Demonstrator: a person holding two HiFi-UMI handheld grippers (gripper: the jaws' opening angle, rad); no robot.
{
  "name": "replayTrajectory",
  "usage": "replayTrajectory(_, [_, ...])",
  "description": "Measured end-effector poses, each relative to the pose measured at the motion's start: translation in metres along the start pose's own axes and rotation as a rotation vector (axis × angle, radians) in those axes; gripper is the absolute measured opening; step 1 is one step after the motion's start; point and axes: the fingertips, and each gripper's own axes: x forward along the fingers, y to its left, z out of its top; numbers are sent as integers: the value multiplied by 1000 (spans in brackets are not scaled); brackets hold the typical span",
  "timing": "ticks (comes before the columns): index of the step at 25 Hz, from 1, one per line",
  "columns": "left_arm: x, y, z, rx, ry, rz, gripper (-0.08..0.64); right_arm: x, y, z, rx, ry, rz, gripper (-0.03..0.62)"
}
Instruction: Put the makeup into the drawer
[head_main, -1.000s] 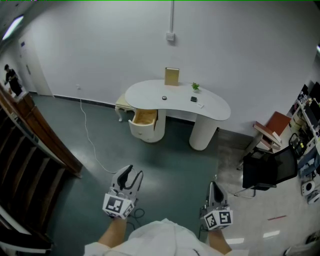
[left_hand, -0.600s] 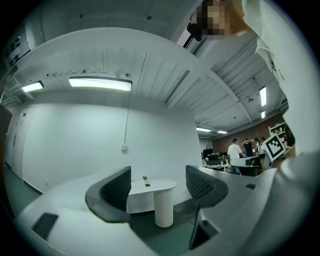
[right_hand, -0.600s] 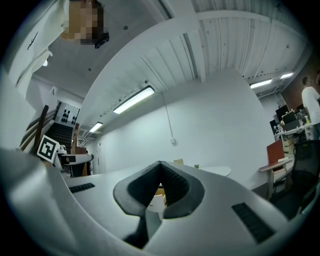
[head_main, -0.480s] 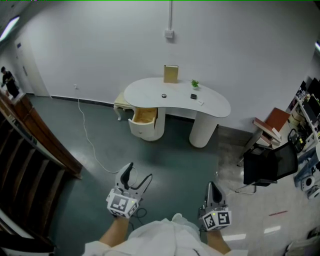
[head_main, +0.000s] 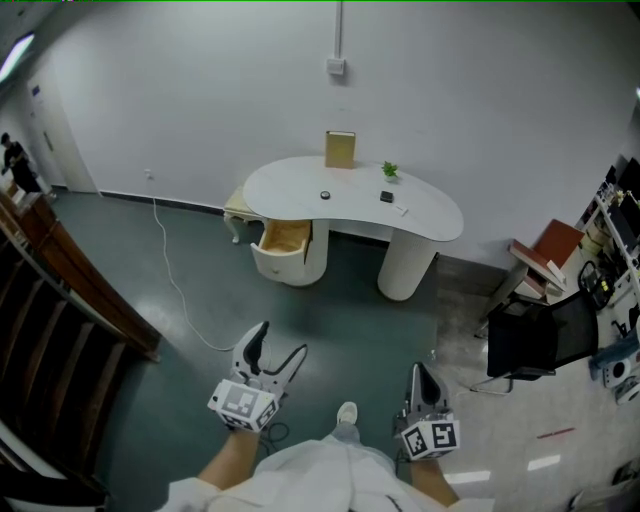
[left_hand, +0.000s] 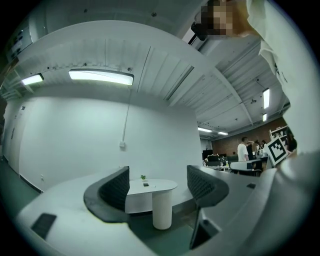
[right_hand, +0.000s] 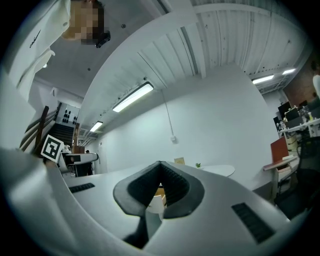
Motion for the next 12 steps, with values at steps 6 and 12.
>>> replayTrajectory(6, [74, 17, -2, 23, 13, 4, 350, 67, -37, 2, 9, 1, 29, 17])
replayTrajectory(12, [139, 38, -1, 13, 14, 42, 350, 136, -69, 8, 14, 0, 93, 17])
